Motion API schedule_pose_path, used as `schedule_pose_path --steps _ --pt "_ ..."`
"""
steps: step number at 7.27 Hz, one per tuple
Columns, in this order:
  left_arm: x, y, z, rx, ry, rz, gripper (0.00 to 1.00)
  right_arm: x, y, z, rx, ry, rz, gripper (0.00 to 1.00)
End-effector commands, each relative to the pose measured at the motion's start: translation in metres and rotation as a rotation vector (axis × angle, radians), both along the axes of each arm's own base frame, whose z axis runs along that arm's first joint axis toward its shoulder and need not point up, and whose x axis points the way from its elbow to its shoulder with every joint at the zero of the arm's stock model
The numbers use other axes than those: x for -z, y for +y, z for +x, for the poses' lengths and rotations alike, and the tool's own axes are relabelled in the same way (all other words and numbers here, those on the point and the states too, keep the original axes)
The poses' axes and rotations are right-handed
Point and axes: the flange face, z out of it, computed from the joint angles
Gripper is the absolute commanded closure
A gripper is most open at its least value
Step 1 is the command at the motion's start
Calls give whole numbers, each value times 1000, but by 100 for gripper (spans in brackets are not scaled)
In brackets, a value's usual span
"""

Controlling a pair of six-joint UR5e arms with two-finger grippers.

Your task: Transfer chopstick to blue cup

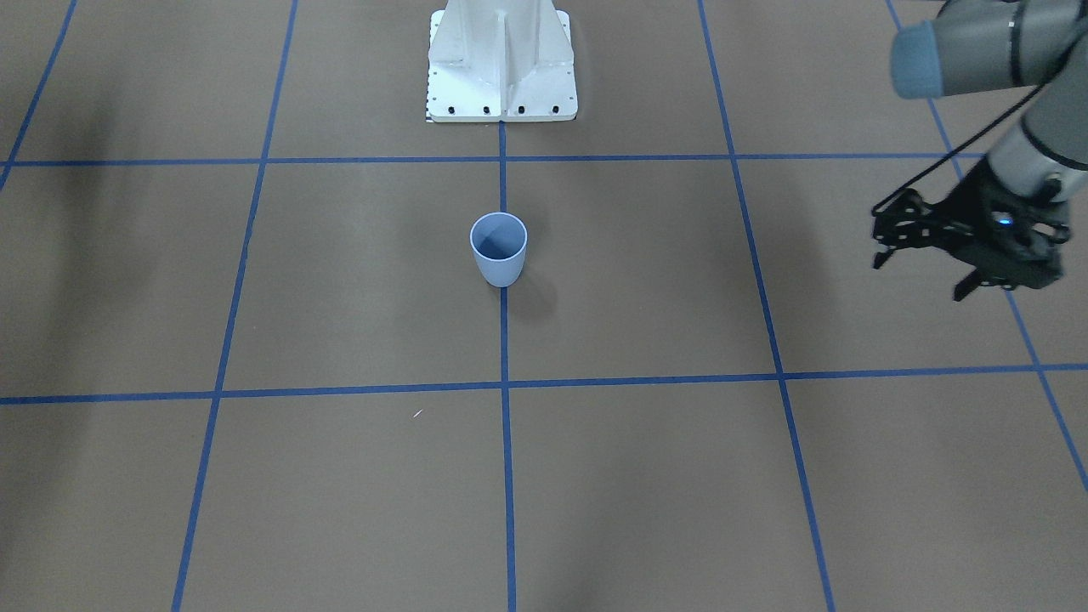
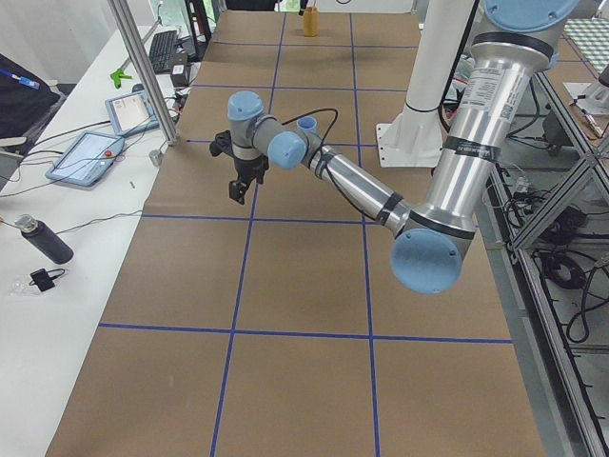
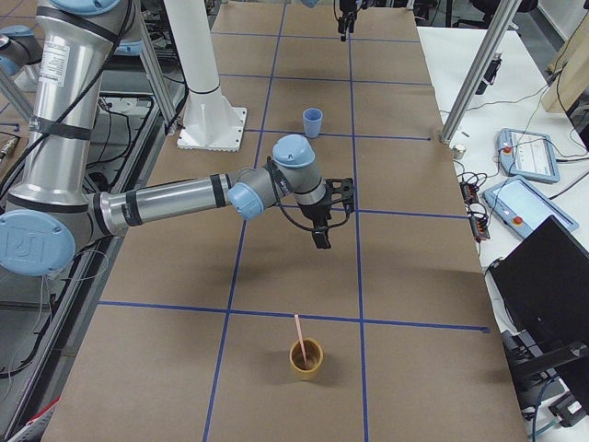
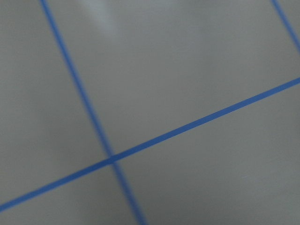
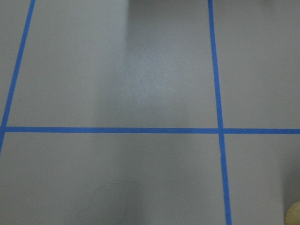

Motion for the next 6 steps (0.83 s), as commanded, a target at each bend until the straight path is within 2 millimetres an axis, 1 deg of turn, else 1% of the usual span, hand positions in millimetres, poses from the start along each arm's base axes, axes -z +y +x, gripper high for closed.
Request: schedule_pose_path --steps 1,2,3,4,5,6 --pt "-105 7 -101 -65 -64 34 2 -39 15 68 9 8 31 0" --pt "-127 14 -126 -74 -77 41 2 -58 20 95 21 24 59 0" --pt "-133 19 -132 -68 -78 32 2 -76 21 102 71 68 88 0" --pt "-135 21 -132 -69 -79 31 2 -88 21 104 74 98 81 0" --pt "-141 24 -132 -71 -76 17 2 -95 20 101 93 154 80 1" --pt "-165 37 -139 -56 -83 -35 2 -111 21 96 141 184 74 3"
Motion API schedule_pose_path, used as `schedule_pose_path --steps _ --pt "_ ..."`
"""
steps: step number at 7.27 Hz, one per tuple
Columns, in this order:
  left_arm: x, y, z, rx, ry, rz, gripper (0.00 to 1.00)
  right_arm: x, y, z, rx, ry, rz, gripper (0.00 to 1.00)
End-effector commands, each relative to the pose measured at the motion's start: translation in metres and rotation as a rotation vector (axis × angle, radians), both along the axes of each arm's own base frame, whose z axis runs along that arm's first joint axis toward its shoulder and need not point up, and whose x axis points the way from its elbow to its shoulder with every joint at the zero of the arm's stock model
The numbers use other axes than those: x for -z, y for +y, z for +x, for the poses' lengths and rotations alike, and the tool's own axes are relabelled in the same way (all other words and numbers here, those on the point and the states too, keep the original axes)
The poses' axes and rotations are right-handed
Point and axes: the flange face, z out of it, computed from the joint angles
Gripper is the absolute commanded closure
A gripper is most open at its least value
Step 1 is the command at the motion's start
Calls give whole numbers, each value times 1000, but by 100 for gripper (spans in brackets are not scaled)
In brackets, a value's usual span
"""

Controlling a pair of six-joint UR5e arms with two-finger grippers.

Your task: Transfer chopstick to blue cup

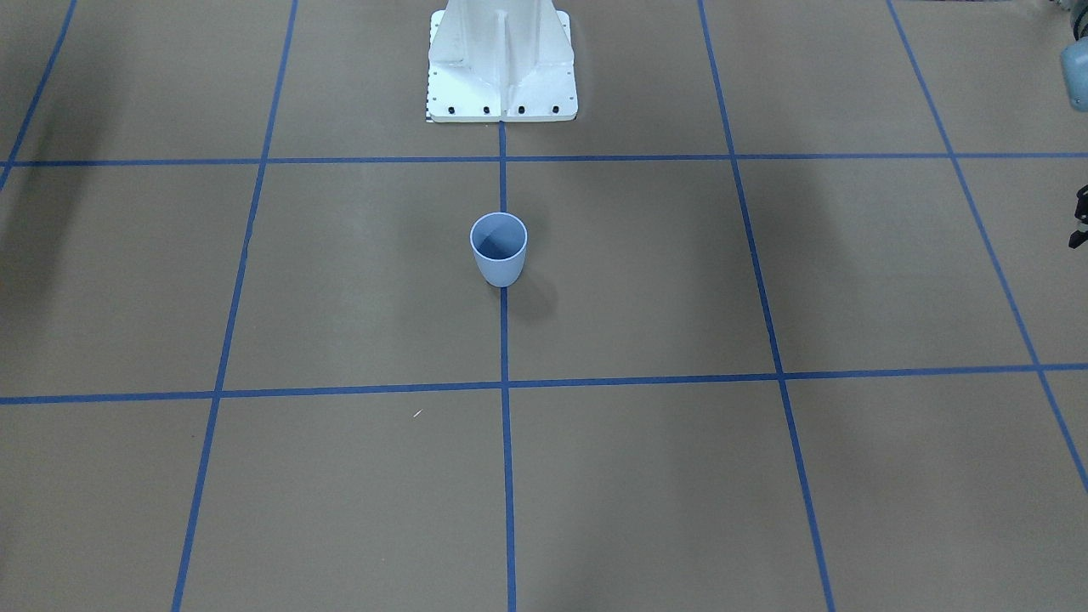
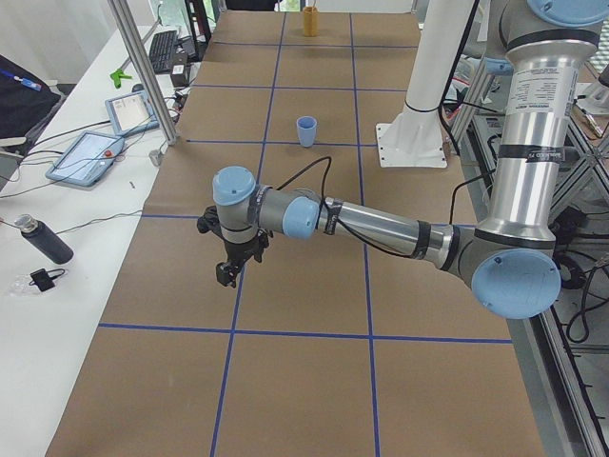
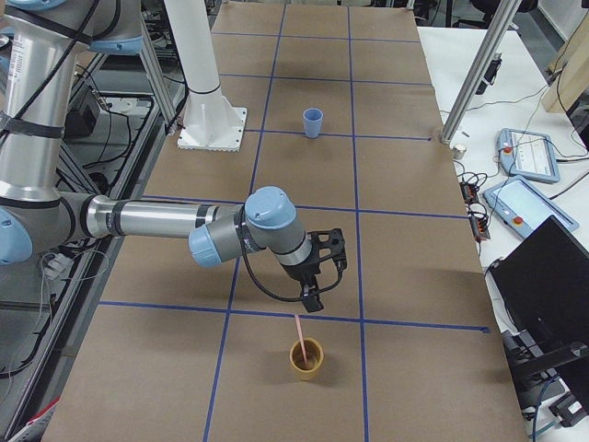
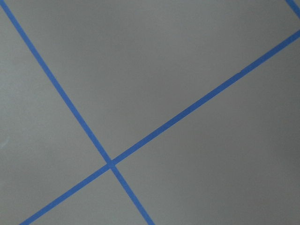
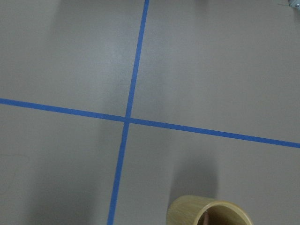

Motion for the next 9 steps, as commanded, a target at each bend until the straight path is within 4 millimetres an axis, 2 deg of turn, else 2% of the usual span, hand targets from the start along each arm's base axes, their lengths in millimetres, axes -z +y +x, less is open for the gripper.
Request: schedule_pose_path --steps 1,2,3,4,5,8,9 --pt "-50 18 -57 104 -8 -95 2 -22 6 -4 47 47 -17 6" --pt "-54 26 -76 141 -4 -103 2 -30 12 -11 65 47 -37 13" --pt "-56 27 -77 143 -4 -108 2 -36 19 -14 74 39 -52 22" --pt "-55 26 -76 142 -4 -108 2 -42 25 -15 79 41 -63 43" --pt "-55 26 -76 141 -4 -105 2 -48 34 -15 99 55 -66 53" --pt "-55 26 -76 142 -4 -108 2 -49 38 -14 122 65 -54 69" --pt "-55 26 -76 142 -4 -106 2 -48 34 -14 124 67 -48 69"
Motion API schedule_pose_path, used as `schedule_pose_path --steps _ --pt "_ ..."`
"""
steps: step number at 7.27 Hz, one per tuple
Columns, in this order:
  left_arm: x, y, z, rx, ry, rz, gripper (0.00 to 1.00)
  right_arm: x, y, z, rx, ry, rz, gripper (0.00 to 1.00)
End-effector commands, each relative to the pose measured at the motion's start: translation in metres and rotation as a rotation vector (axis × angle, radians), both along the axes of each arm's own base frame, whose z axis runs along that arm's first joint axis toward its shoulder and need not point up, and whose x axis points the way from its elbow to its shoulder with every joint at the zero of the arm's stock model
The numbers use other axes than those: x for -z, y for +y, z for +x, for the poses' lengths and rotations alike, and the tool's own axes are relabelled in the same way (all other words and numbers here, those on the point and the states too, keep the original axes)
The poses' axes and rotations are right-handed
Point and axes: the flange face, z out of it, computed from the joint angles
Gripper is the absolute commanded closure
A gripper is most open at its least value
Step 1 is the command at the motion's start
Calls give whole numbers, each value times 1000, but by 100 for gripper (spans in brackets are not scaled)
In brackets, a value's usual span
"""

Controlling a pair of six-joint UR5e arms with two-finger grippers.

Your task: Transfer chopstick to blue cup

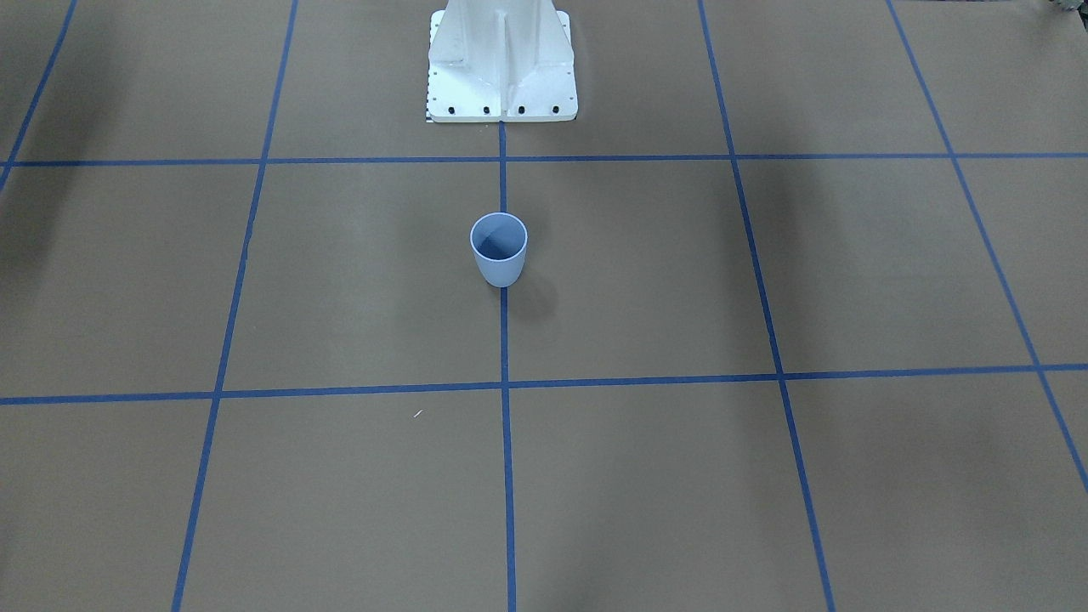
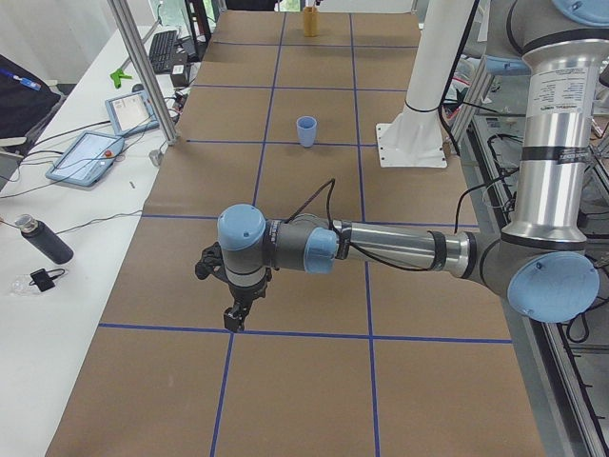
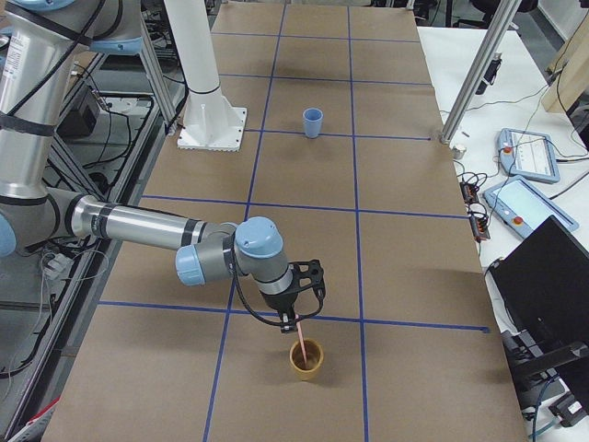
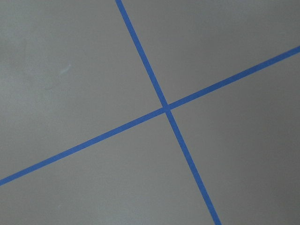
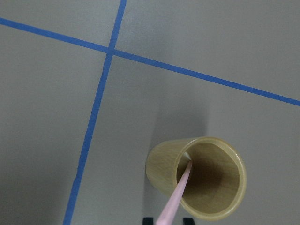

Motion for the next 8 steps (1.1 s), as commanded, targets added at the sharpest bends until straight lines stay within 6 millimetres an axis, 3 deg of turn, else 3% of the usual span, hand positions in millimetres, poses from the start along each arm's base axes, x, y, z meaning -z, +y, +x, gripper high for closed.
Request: schedule_pose_path --steps 1,4,8 --pt "-1 0 0 0 0 -2 2 2 -4 0 4 2 9 68" --pt "-4 1 0 -1 0 -6 2 7 -11 -1 5 1 20 47" --pt "-5 1 0 -1 0 -9 2 10 -15 0 4 2 28 65"
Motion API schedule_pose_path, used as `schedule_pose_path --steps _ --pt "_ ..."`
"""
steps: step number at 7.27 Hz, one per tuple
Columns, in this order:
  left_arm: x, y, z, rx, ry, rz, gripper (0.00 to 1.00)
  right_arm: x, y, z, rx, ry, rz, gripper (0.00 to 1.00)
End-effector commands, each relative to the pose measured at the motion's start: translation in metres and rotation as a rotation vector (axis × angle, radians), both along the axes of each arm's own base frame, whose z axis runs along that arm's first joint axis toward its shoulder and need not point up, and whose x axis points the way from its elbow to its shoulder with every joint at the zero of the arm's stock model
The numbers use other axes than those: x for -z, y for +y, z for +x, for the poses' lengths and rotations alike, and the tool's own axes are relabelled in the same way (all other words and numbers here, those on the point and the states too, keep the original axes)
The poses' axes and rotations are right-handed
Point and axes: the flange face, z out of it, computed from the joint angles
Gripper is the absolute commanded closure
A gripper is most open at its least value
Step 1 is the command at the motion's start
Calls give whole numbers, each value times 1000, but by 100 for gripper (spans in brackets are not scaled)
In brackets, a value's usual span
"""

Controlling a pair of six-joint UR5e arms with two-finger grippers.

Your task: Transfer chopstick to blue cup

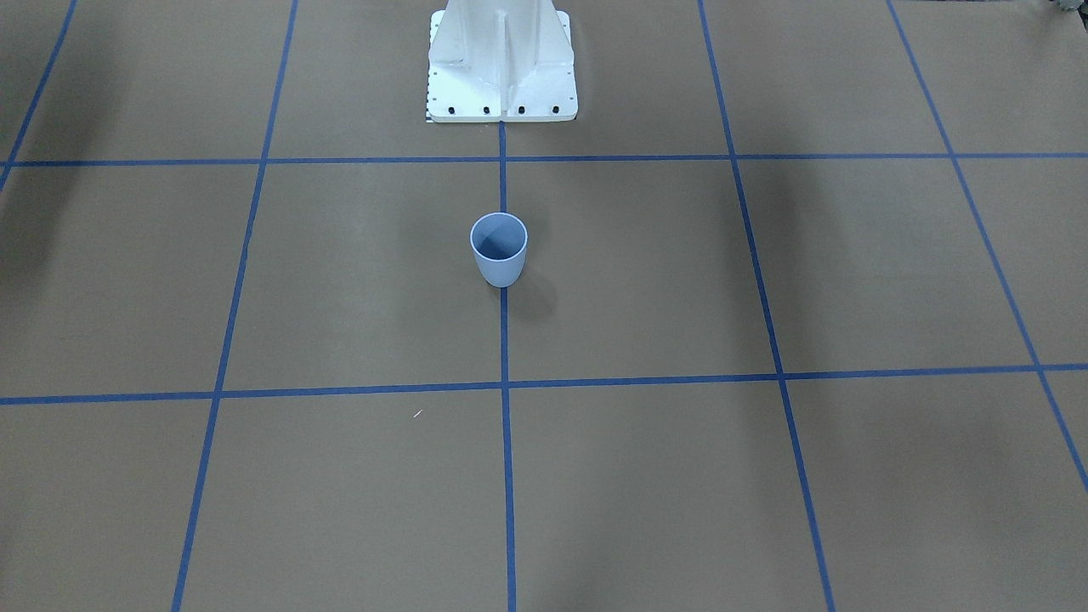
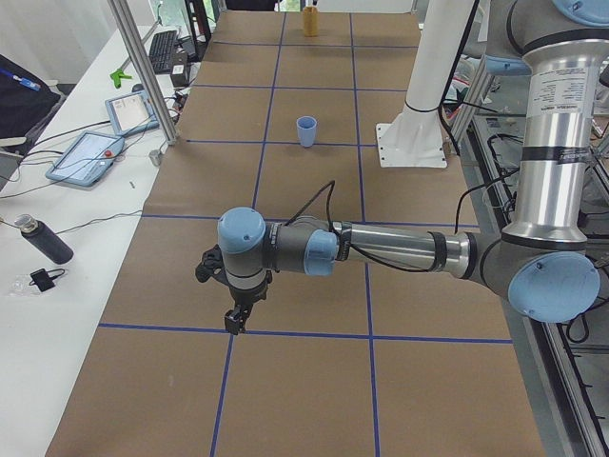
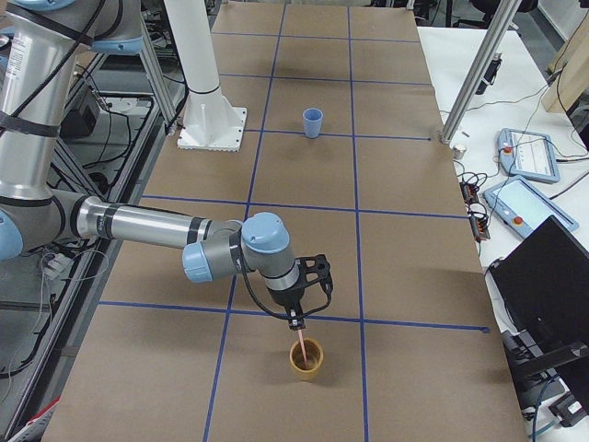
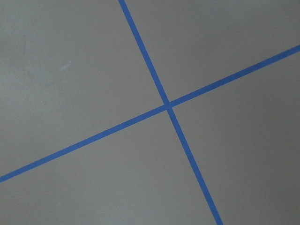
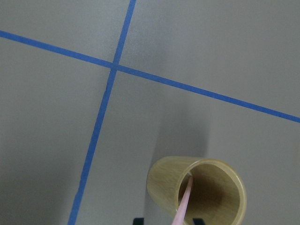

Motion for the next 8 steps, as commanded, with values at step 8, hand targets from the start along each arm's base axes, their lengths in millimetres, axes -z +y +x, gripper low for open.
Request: schedule_pose_path --steps 8 --pt "-1 0 0 -1 0 -2 2 -1 0 1 30 8 18 100"
